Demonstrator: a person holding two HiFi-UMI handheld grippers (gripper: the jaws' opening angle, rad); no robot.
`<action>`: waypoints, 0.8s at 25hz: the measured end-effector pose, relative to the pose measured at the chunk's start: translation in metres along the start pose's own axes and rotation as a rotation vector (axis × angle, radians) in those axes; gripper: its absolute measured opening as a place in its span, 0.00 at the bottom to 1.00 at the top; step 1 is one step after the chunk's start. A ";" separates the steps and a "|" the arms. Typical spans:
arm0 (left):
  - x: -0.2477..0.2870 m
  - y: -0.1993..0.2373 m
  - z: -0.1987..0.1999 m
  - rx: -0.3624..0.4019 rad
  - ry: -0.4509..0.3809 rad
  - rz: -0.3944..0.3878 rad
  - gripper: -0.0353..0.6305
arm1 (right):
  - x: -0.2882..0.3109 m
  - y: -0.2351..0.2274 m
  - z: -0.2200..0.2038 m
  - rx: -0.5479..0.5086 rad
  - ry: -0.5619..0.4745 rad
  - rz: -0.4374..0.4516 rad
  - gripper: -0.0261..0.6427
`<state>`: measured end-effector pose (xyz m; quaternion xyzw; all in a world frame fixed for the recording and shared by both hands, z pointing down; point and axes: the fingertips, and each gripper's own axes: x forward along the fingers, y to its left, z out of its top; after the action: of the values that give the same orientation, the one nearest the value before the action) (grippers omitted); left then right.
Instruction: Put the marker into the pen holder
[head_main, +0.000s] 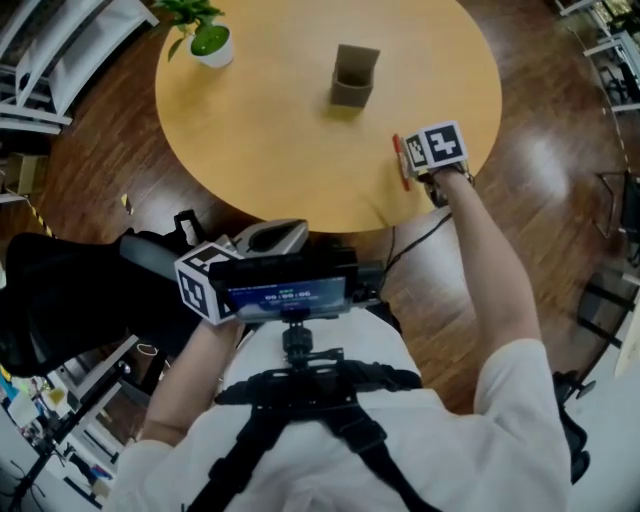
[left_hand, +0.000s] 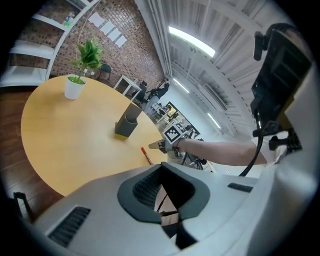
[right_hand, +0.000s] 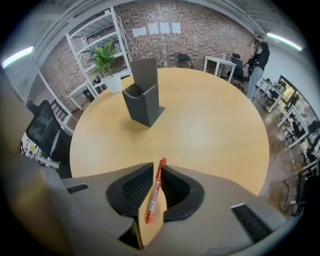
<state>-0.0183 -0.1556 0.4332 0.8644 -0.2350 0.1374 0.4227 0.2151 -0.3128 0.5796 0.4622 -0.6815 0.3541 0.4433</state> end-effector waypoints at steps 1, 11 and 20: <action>-0.001 0.001 0.002 -0.005 -0.006 0.007 0.04 | 0.004 0.001 0.003 -0.008 0.020 0.014 0.12; -0.009 0.007 -0.001 -0.039 -0.030 0.055 0.04 | 0.031 0.002 0.014 -0.017 0.134 0.035 0.15; -0.010 0.006 -0.002 -0.046 -0.027 0.069 0.04 | 0.047 0.000 0.005 -0.101 0.203 0.001 0.15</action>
<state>-0.0297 -0.1544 0.4341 0.8477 -0.2734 0.1347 0.4343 0.2057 -0.3319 0.6220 0.4007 -0.6505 0.3644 0.5324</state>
